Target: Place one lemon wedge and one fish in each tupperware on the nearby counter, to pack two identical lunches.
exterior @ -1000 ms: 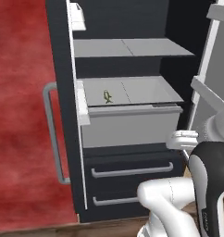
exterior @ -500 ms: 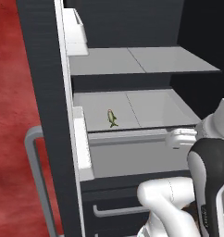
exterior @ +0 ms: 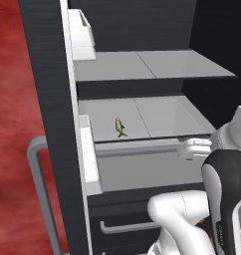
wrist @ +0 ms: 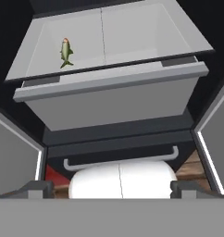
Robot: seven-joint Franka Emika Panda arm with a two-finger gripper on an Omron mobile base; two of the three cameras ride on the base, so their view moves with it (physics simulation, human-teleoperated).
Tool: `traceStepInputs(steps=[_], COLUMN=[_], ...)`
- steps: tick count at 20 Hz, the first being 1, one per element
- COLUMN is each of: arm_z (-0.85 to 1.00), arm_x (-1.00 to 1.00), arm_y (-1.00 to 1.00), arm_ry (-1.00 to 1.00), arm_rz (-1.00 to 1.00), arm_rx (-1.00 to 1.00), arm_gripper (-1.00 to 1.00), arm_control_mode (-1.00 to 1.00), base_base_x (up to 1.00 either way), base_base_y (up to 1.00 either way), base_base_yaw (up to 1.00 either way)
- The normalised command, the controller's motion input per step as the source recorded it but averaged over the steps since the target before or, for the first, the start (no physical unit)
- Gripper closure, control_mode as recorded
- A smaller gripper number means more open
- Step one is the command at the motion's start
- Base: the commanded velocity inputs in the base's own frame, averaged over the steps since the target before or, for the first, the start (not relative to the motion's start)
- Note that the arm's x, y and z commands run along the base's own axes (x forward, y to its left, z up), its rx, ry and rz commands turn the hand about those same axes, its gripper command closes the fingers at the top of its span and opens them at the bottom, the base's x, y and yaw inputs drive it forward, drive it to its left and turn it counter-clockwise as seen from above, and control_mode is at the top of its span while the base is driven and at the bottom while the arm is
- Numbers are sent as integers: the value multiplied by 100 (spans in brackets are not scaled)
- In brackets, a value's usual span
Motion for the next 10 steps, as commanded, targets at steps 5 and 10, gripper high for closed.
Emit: traceStepInputs(steps=[5,10], arm_z=[0,0], arm_x=[33,77], arm_y=[7,22], arm_ry=[0,-2], arm_rz=[3,3], arm_rx=[0,0], arm_gripper=[-100,-100], arm_control_mode=[-100,-100], base_base_x=[0,0], base_base_y=[0,0], base_base_yaw=[0,0])
